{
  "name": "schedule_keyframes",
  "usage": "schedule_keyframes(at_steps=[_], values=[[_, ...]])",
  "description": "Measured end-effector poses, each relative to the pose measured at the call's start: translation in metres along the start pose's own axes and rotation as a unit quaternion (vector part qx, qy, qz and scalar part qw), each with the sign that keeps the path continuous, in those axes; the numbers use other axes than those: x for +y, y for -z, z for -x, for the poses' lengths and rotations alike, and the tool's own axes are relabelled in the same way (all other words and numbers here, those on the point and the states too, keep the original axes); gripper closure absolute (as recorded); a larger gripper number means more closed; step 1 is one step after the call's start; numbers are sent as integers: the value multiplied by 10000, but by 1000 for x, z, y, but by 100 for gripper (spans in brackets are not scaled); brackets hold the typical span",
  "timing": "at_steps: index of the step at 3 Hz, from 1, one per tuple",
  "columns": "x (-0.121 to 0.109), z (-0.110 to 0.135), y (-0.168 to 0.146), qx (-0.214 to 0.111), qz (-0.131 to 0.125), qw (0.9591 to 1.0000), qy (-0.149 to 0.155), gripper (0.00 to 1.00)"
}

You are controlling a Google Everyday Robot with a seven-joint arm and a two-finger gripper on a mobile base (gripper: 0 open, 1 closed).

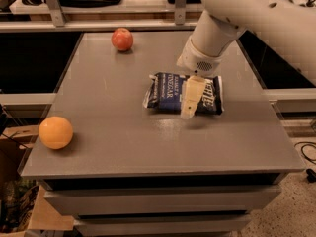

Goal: Move blue chip bag near apple

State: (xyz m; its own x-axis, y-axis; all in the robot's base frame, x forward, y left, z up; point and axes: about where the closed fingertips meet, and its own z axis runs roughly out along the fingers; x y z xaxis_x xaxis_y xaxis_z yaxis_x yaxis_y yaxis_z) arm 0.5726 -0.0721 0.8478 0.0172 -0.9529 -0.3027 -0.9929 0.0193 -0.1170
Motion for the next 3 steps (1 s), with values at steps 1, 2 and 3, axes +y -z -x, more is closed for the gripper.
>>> schedule_keyframes(at_steps=[1, 2, 3], values=[[2, 2, -14, -18, 130, 9999, -36, 17], [-2, -1, -15, -28, 124, 9999, -62, 42], [-11, -8, -3, -22, 0, 10000, -74, 65]])
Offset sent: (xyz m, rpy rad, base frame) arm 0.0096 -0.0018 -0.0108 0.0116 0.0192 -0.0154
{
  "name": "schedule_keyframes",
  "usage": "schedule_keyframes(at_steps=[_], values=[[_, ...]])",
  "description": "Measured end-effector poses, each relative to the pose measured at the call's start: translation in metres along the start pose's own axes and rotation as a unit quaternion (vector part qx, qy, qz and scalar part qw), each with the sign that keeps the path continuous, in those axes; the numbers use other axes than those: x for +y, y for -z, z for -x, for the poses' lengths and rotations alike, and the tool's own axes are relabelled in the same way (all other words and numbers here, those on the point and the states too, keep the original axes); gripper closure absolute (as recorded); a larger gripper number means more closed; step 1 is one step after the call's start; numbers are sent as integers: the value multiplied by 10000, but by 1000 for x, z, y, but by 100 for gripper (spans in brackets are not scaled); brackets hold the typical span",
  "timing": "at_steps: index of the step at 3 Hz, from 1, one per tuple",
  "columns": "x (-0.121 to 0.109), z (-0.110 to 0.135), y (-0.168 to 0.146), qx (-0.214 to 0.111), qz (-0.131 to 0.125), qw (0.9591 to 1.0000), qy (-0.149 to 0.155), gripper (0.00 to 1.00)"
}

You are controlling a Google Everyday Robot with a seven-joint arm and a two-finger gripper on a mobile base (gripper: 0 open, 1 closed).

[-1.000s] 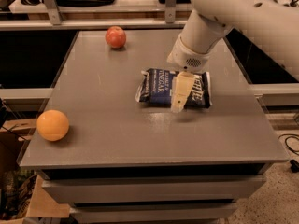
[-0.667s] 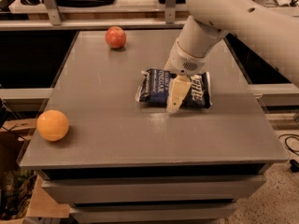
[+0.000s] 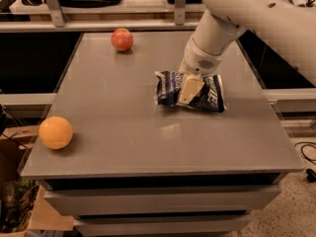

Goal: Move blue chip bag near apple

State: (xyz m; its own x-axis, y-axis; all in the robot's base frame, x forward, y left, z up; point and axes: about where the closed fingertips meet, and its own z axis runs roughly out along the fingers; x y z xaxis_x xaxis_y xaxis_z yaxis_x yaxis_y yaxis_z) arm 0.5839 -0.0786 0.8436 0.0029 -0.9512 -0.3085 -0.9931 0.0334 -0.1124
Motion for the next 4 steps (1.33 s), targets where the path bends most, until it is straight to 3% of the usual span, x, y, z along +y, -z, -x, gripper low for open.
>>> schedule_keyframes(at_steps=[1, 2, 3, 4], values=[[-10, -6, 19, 30, -181, 9998, 19, 87], [-23, -11, 47, 137, -465, 9988, 72, 100], [-38, -14, 74, 226, -780, 9967, 95, 100], [-38, -14, 74, 226, -780, 9967, 95, 100]])
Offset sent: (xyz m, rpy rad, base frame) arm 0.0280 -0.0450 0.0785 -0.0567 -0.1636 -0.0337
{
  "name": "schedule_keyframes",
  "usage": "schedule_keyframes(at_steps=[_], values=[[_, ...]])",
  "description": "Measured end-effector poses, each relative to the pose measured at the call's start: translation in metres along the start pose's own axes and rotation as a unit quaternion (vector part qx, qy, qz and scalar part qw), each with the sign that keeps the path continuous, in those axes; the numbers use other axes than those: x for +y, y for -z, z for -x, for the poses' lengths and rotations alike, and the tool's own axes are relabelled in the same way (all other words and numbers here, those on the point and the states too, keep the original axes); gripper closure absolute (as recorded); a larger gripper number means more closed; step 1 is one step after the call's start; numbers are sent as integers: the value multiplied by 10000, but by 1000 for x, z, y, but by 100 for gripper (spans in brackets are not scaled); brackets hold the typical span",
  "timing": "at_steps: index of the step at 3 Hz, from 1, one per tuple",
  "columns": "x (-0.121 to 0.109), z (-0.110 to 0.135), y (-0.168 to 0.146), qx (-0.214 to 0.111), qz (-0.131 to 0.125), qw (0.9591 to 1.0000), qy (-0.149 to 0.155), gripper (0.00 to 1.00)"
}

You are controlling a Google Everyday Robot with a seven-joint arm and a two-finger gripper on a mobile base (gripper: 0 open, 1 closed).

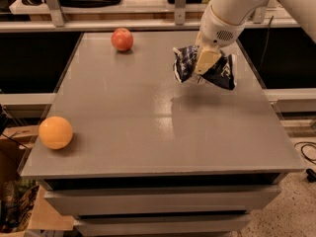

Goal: Move blue chip bag near apple

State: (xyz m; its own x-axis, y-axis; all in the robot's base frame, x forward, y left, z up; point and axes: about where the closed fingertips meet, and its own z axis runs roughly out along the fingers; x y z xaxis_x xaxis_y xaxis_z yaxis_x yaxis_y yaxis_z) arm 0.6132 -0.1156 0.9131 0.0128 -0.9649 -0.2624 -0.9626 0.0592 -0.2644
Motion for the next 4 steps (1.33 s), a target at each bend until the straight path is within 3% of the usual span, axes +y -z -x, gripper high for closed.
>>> schedule_keyframes(at_steps=[2, 4], values=[[-53, 10, -13, -108, -383, 9973, 616, 100], [-110, 46, -14, -218, -979, 9884, 1139, 100]])
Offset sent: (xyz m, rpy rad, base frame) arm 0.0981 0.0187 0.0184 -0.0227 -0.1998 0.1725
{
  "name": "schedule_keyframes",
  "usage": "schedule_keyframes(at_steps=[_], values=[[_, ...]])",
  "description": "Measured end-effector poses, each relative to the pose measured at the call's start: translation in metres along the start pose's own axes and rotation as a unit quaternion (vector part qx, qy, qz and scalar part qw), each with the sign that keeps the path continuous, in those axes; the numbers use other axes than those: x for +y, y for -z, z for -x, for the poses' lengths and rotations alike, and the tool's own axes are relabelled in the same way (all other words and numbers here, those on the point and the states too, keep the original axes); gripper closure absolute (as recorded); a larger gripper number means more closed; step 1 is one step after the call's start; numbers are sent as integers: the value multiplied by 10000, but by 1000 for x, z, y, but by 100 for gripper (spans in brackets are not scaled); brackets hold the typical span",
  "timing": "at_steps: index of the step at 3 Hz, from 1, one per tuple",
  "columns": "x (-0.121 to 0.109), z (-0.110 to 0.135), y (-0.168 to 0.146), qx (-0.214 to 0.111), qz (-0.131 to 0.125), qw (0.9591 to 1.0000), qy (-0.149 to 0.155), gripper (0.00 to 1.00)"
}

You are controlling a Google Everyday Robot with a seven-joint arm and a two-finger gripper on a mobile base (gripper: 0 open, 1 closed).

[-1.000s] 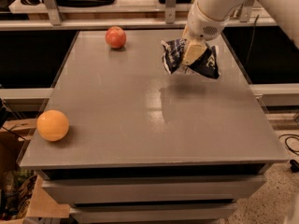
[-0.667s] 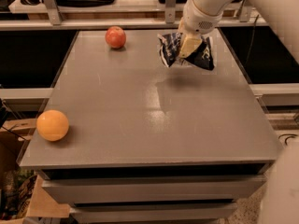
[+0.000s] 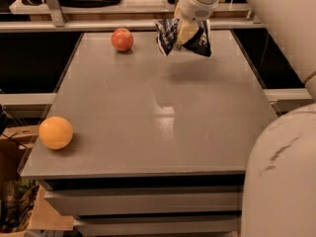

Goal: Move blue chip bag near apple

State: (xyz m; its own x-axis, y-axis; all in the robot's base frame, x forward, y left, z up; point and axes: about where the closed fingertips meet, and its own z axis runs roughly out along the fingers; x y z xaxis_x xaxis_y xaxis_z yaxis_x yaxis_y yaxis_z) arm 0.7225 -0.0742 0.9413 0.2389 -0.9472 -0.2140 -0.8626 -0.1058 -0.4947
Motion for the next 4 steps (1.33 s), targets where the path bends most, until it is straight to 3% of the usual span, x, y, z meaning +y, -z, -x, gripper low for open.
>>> schedule_keyframes(at_steps=[2, 4], values=[[-40, 19, -30, -170, -285, 9992, 201, 100], [-63, 19, -63, -152, -275, 9995, 66, 100]])
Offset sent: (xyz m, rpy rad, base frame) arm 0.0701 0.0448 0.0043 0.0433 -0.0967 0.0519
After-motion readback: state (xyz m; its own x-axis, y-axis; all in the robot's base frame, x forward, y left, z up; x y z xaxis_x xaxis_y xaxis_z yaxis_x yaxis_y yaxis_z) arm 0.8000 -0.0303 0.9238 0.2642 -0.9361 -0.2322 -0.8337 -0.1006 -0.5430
